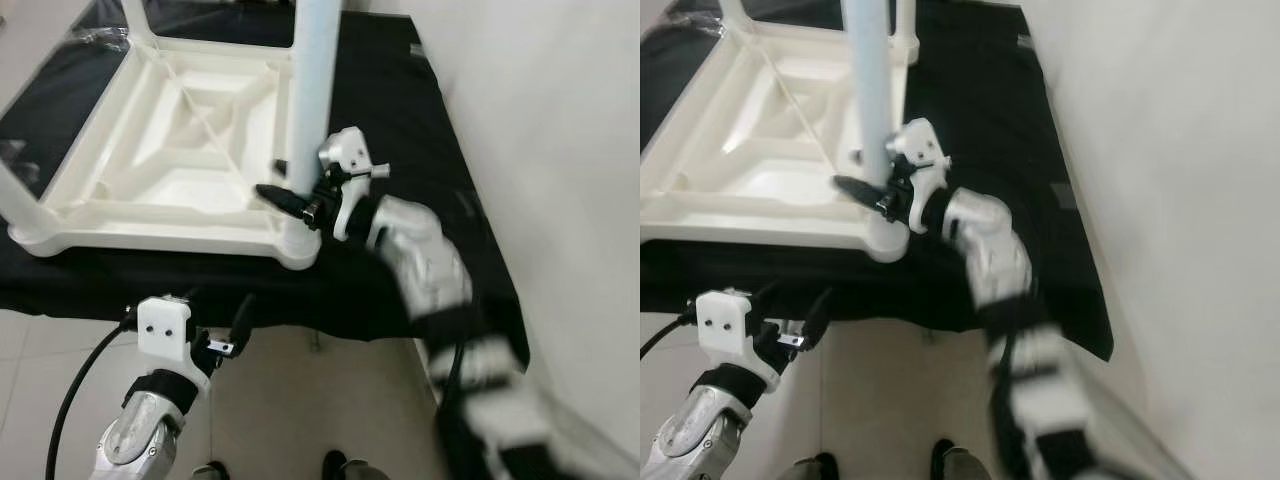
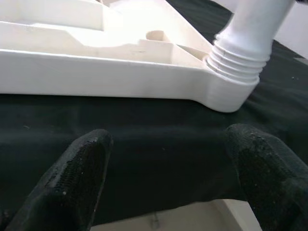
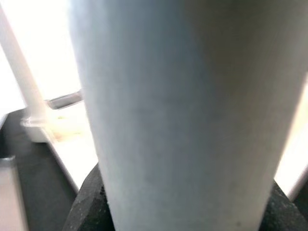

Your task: Building children table

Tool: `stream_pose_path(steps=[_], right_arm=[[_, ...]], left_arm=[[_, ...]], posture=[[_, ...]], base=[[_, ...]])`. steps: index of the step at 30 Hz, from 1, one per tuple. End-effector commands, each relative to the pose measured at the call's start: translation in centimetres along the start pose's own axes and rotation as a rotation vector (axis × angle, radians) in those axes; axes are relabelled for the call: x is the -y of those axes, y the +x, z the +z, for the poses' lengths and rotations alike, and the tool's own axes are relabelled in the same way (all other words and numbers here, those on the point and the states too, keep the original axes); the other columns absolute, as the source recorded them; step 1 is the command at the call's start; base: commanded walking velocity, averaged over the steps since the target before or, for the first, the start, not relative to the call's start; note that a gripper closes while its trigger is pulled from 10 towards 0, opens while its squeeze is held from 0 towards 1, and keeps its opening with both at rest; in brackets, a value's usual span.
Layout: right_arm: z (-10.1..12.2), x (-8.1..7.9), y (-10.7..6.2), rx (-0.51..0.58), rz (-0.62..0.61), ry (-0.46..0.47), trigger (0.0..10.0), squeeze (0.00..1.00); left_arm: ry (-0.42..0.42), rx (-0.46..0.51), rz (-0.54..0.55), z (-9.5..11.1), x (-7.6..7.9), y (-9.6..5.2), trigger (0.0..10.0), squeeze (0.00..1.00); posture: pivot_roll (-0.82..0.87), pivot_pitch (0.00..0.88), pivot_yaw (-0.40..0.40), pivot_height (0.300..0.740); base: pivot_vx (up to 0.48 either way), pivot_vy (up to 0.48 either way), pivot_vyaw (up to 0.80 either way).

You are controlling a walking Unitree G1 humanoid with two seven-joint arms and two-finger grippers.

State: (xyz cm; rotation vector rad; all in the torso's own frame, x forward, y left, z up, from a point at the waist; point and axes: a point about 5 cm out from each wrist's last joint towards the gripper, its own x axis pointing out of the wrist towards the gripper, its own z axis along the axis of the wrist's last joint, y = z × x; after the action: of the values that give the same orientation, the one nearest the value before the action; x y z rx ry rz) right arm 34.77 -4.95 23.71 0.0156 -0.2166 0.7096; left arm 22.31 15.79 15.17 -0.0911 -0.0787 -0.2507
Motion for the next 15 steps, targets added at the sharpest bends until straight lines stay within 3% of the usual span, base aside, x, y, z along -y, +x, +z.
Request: stream_pose_path(steps=[1, 2, 4, 9, 10, 12, 13, 15], right_arm=[[-6.4, -2.3, -2.3, -0.277, -0.171, 0.111, 0.0, 0.0], [-6.4, -2.3, -2.3, -0.277, -0.171, 0.111, 0.0, 0.0], [-6.8, -4.3, -1.5, -0.272, -0.153, 0.071, 0.0, 0.0], [-6.2, -4.0, 0.7, -0.255, -0.115, 0.037, 0.0, 0.0], [-5.7, -3.8, 1.1, -0.245, -0.105, 0.029, 10.0, 0.0], [-5.0, -3.7, 1.6, -0.239, -0.012, -0.007, 10.0, 0.0], [-4.4, -3.3, 1.9, -0.221, 0.042, -0.005, 10.0, 1.0], [-3.0, -2.4, 2.5, -0.161, 0.134, 0.013, 10.0, 1.0]], left_arm=[[-0.003, -0.017, -0.002, -0.2, -0.2, -0.3, 10.0, 0.0], [-0.003, -0.017, -0.002, -0.2, -0.2, -0.3, 10.0, 0.0], [0.0, -0.021, -0.007, -0.3, -0.3, -0.2, 10.0, 0.0], [0.001, -0.026, -0.014, -0.5, -0.3, 0.2, 10.0, 0.0], [0.001, -0.026, -0.014, -0.6, -0.3, 0.3, 10.0, 0.0], [0.003, -0.024, -0.011, -0.6, -0.3, 0.3, 10.0, 0.0], [0.004, -0.023, -0.01, -0.6, -0.3, 0.4, 10.0, 0.0], [0.003, -0.023, -0.009, -0.7, -0.3, 0.5, 10.0, 0.0]], posture=[[0.07, 0.323, -0.101, 0.74], [0.07, 0.323, -0.101, 0.74], [0.07, 0.311, -0.087, 0.74], [0.07, 0.285, -0.085, 0.74], [0.07, 0.278, -0.085, 0.74], [0.07, 0.274, -0.083, 0.74], [0.08, 0.266, -0.089, 0.74], [0.08, 0.259, -0.091, 0.74]], base=[[0.0, 0.0, 0.0], [0.0, 0.0, 0.0], [0.0, 0.0, 0.0], [0.0, 0.0, 0.0], [0.0, 0.0, 0.0], [0.0, 0.0, 0.0], [0.0, 0.0, 0.0], [0.0, 0.0, 0.0]])
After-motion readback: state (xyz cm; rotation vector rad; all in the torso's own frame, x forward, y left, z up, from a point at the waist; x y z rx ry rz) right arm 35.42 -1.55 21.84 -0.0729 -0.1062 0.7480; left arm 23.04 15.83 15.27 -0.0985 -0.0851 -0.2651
